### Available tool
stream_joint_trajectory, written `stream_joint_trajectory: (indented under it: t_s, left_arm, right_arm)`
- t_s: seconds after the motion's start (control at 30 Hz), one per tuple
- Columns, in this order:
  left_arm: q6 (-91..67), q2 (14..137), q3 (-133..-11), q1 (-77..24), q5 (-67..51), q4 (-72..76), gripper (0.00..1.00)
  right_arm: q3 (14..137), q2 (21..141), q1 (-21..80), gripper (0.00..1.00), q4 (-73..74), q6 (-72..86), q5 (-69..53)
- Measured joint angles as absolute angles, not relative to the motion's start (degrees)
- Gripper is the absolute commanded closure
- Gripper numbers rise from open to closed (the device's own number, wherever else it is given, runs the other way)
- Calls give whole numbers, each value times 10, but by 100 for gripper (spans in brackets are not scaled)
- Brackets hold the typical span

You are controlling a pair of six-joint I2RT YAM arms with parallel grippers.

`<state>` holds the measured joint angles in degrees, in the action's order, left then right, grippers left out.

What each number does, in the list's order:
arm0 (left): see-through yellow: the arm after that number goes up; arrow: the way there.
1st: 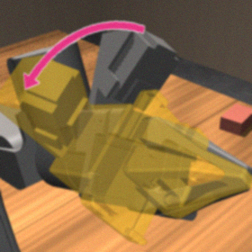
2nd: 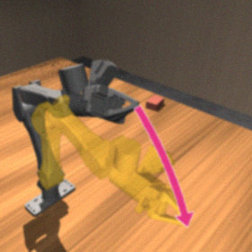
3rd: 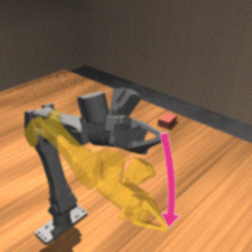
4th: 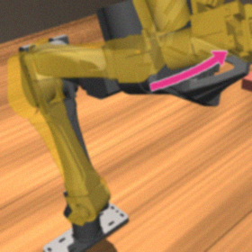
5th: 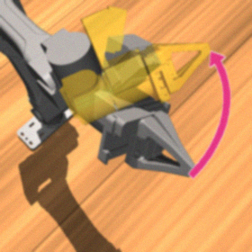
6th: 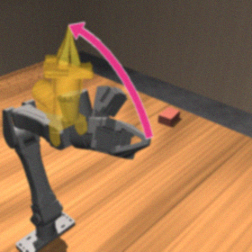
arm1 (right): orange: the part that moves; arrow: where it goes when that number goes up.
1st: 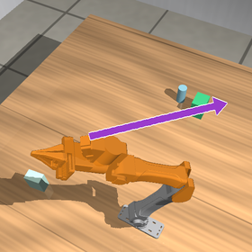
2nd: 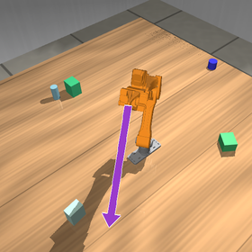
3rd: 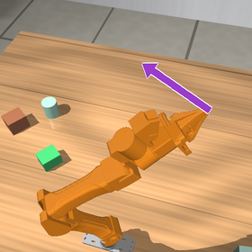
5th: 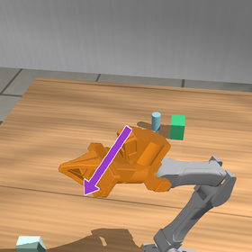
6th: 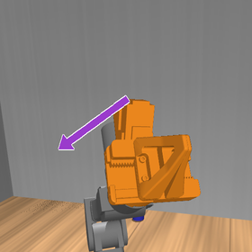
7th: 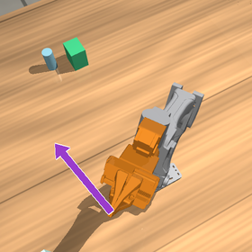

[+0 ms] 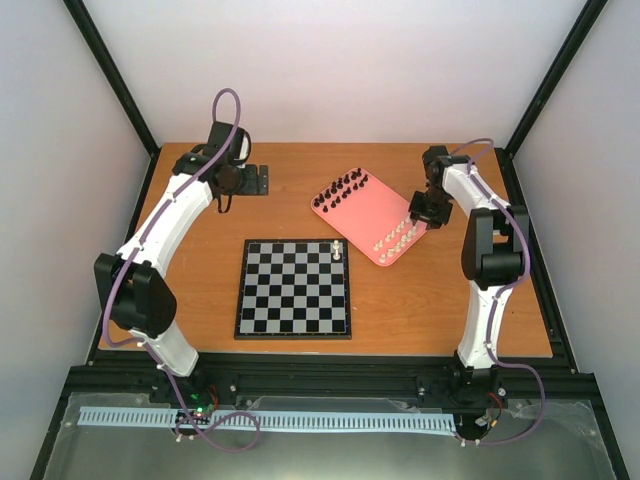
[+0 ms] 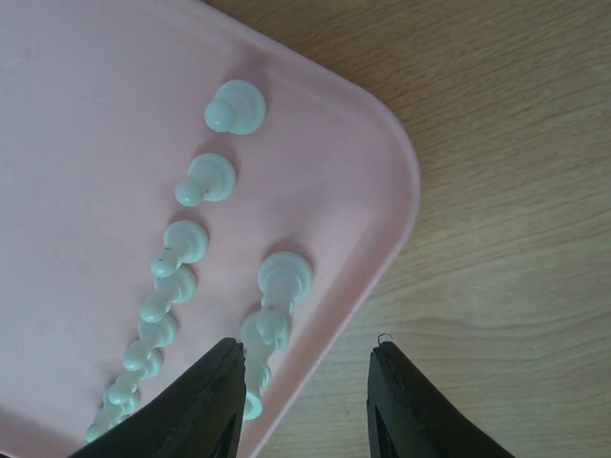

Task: Set up the chess pieces on the board
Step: Pick up the chess piece from the storage box.

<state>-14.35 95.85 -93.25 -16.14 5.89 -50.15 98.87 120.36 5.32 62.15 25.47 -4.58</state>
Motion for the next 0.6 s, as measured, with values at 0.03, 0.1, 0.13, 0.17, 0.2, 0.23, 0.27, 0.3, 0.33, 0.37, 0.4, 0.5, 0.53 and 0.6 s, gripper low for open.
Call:
stream_joint_trajectory:
  t_s: [0.03, 0.1, 0.13, 0.17, 0.2, 0.23, 0.27, 0.3, 0.33, 0.37, 0.4, 0.5, 0.53, 0.6]
  left_arm:
    - [-143, 960, -933, -162, 59, -501, 0]
    - [-143, 961, -934, -162, 58, -502, 0]
    - [-143, 962, -935, -162, 58, -502, 0]
    - [-143, 964, -935, -161, 58, -501, 0]
    - [-143, 965, -936, -162, 58, -502, 0]
    - [-143, 966, -936, -162, 58, -502, 0]
    - [-143, 968, -938, -162, 58, -502, 0]
    - [-143, 969, -940, -162, 58, -502, 0]
    - [-143, 971, -942, -162, 58, -502, 0]
    - [-143, 972, -943, -162, 58, -502, 0]
    - [-143, 972, -944, -162, 58, -502, 0]
    - [-143, 973, -945, -162, 58, -502, 0]
    - [-143, 973, -945, -161, 58, -502, 0]
    - [-143, 973, -946, -162, 58, -502, 0]
  right_arm:
    - [989, 1205, 53, 58, 620, 255, -50]
    - [989, 1207, 53, 59, 619, 255, -55]
    - [990, 1208, 53, 59, 618, 255, -57]
    - [990, 1208, 53, 59, 617, 255, -58]
    - [990, 1209, 53, 59, 616, 255, -61]
    - [992, 1211, 53, 59, 616, 255, -63]
    - [993, 1213, 53, 59, 614, 255, -65]
    - [995, 1214, 53, 59, 613, 255, -66]
    - [995, 1216, 53, 60, 612, 255, -67]
    - [997, 1218, 53, 60, 610, 255, -68]
    - [997, 1220, 53, 60, 608, 255, -69]
    - [1001, 1228, 53, 60, 606, 255, -72]
    - [1002, 1231, 53, 60, 604, 255, -72]
    - [1003, 1236, 53, 60, 604, 255, -72]
